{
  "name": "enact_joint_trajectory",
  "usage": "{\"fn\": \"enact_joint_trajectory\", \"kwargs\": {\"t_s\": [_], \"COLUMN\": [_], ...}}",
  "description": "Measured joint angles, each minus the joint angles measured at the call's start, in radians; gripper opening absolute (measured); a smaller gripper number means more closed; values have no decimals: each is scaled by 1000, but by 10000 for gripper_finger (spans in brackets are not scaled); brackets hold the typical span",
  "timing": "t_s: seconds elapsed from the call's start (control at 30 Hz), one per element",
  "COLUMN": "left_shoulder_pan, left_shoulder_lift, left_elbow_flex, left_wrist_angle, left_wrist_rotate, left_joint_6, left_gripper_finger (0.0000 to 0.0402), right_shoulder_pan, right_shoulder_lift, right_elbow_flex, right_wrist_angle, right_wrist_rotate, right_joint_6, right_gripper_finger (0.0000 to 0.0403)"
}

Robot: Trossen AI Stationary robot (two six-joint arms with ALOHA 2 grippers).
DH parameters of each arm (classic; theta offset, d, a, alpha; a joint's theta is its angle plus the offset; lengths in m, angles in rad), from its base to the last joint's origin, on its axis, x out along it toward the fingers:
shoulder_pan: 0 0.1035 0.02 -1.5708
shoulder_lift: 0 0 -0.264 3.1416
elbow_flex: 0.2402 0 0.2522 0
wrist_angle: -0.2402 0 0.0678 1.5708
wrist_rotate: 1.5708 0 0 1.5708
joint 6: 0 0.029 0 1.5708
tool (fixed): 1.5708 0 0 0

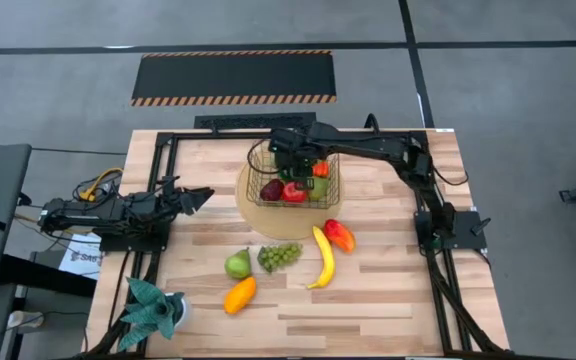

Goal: Build produce basket
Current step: Put the cucumber into the wire basket, then put the green pear into the wire basket

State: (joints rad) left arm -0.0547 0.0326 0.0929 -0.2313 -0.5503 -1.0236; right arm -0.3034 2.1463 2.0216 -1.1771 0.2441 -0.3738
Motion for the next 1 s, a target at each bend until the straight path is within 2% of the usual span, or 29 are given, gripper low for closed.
{"fn": "enact_joint_trajectory", "kwargs": {"t_s": [0.3, 0.6, 1.0], "left_shoulder_pan": [0, 0, 0], "left_shoulder_lift": [0, 0, 0], "left_elbow_flex": [0, 0, 0], "left_wrist_angle": [-5, -6, -6], "left_wrist_rotate": [-17, -49, -64], "left_joint_6": [-8, -8, -8], "left_gripper_finger": [328, 328, 328], "right_shoulder_pan": [-67, -86, -92], "right_shoulder_lift": [30, 36, 35], "right_elbow_flex": [2, 0, 0], "right_wrist_angle": [8, -38, -53], "right_wrist_rotate": [-15, -36, -35], "right_joint_6": [-23, -72, -67], "right_gripper_finger": [175, 186, 243]}}
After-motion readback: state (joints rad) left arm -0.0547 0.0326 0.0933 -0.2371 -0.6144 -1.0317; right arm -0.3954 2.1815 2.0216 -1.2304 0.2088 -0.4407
